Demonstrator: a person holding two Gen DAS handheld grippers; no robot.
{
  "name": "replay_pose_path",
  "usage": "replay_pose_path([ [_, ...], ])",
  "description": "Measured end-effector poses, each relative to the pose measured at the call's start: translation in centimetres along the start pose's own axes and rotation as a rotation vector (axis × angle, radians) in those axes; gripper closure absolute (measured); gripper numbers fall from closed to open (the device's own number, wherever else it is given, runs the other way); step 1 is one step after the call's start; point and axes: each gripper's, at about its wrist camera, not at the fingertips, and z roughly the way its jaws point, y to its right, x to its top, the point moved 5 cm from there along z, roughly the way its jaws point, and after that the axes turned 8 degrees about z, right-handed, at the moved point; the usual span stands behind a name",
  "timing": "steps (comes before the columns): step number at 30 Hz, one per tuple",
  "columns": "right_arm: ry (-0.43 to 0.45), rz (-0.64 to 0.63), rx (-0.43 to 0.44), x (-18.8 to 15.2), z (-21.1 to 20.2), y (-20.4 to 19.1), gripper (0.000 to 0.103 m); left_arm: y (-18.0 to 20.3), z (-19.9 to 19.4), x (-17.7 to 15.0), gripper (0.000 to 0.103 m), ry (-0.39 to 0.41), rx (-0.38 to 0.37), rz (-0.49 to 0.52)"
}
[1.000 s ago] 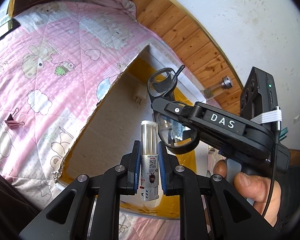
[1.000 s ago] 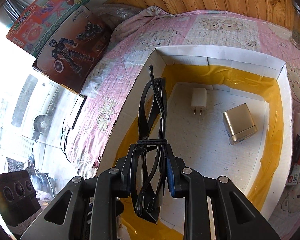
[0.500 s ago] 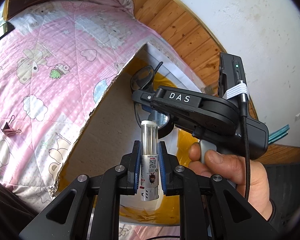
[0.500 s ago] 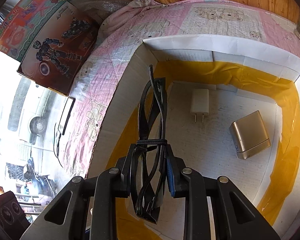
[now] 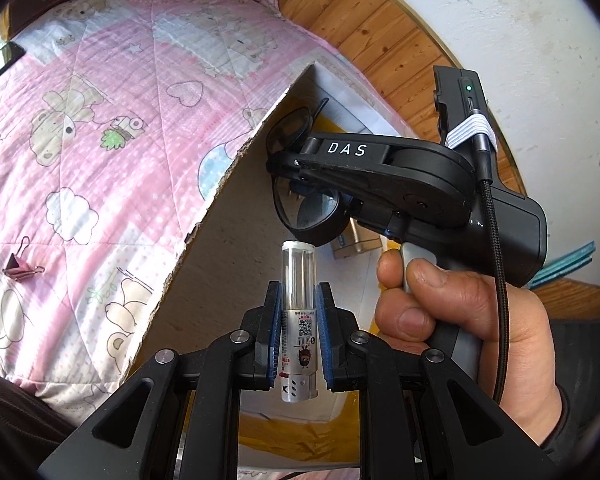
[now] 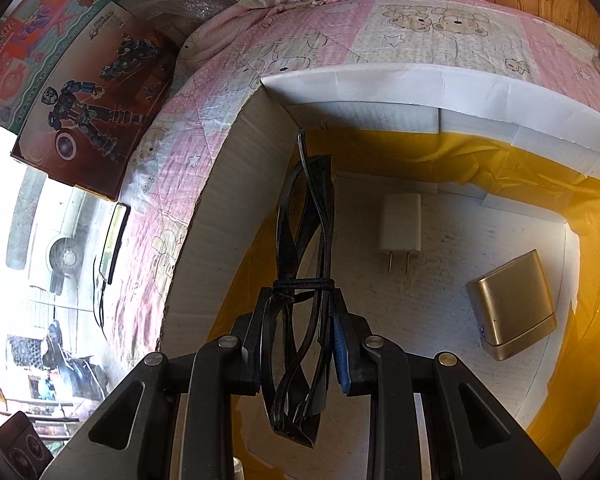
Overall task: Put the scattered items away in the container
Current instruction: 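Lower the black glasses and glass vial into the yellow-lined box with both grippers, then open both grippers to release the glasses and vial inside the box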
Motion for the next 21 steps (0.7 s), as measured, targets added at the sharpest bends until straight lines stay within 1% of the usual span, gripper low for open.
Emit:
replay_pose_path([
  [5, -0.008, 0.011, -0.014, 0.2, 1.0, -0.2, 0.075, -0.9, 0.5, 0.3, 0.086, -0.022, 0.008, -0.014],
  [9, -0.018, 0.009, -0.033, 0.2, 1.9, 0.0, 0.075, -0.7, 0.6, 0.2, 0.086, -0.015, 0.019, 0.001],
  [11, -0.040, 0.012, -0.026, 0.2, 2.4, 0.1, 0.074, -0.4, 0.5, 0.2, 0.086, 0.000, 0.031, 0.020],
  [12, -0.051, 0.019, -0.016, 0.1, 2.6, 0.2, 0.073, -0.3, 0.3, 0.2, 0.085, 0.009, 0.042, 0.031],
  [14, -0.053, 0.027, -0.007, 0.0, 2.6, 0.3, 0.068, -0.3, 0.2, 0.1, 0.083, 0.017, 0.062, 0.044],
  [17, -0.048, 0.029, 0.002, -0.2, 2.3, 0.3, 0.065, -0.2, -0.1, -0.1, 0.081, 0.027, 0.073, 0.058],
  [21, -0.035, 0.041, 0.011, -0.3, 1.4, 0.6, 0.065, -0.5, -0.8, -0.3, 0.078, 0.038, 0.071, 0.042],
])
